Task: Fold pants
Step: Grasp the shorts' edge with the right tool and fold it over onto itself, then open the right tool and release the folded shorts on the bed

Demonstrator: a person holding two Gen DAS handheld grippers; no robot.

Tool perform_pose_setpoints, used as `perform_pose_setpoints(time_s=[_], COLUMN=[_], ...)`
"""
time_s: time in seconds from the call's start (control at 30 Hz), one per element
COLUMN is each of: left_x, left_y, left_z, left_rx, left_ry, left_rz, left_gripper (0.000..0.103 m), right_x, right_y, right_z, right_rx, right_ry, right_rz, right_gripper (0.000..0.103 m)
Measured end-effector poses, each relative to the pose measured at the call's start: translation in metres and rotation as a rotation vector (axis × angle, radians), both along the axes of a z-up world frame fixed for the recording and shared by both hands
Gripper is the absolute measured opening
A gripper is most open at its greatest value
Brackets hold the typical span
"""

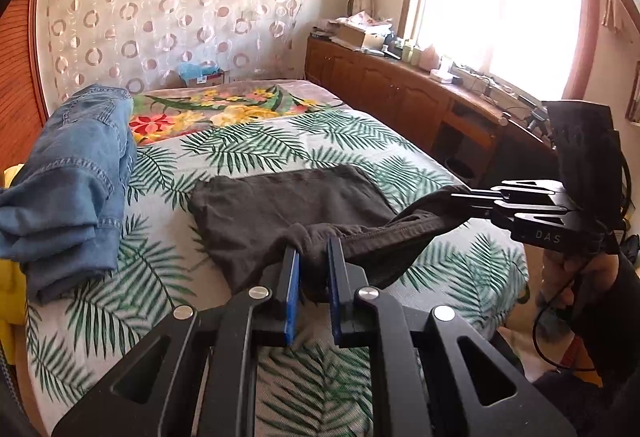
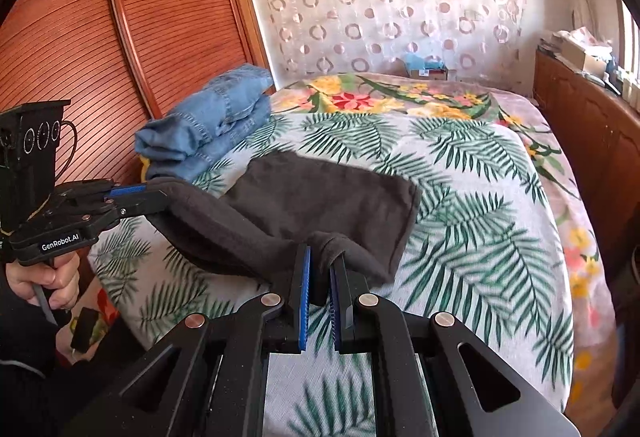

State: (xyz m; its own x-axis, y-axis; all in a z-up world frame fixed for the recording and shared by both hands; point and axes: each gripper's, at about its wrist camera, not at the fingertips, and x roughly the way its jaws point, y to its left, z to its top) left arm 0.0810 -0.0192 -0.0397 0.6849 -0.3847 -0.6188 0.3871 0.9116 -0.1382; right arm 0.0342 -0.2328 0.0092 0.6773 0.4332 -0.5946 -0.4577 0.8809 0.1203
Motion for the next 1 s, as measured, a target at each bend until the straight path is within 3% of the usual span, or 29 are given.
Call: perform_pose_setpoints(time_s=[0.23, 0.47, 1.0], left_x=[0.046, 0.086, 0.108], left_y=[0.001, 0.007, -0.001], left_z=[-0.004, -0.023, -0.027], left_rx=[0.021, 0.020, 0.072], left_ry=[0.019, 0.072, 0.085], left_rz=[0.022, 0.066, 0.094], left_gripper=[0.014, 0.014, 0.016], right_x=[0.042, 0.084, 0.116], right_y=[0.017, 0.029, 0.035], right_z=[0.002, -0.018, -0.028], right_rx=[-0.037, -0.045, -0.021], right_ry=[-0.027, 0.003, 0.027], right_rz=[-0.032, -0.061, -0.085], right_gripper=[0.008, 0.008, 0.008])
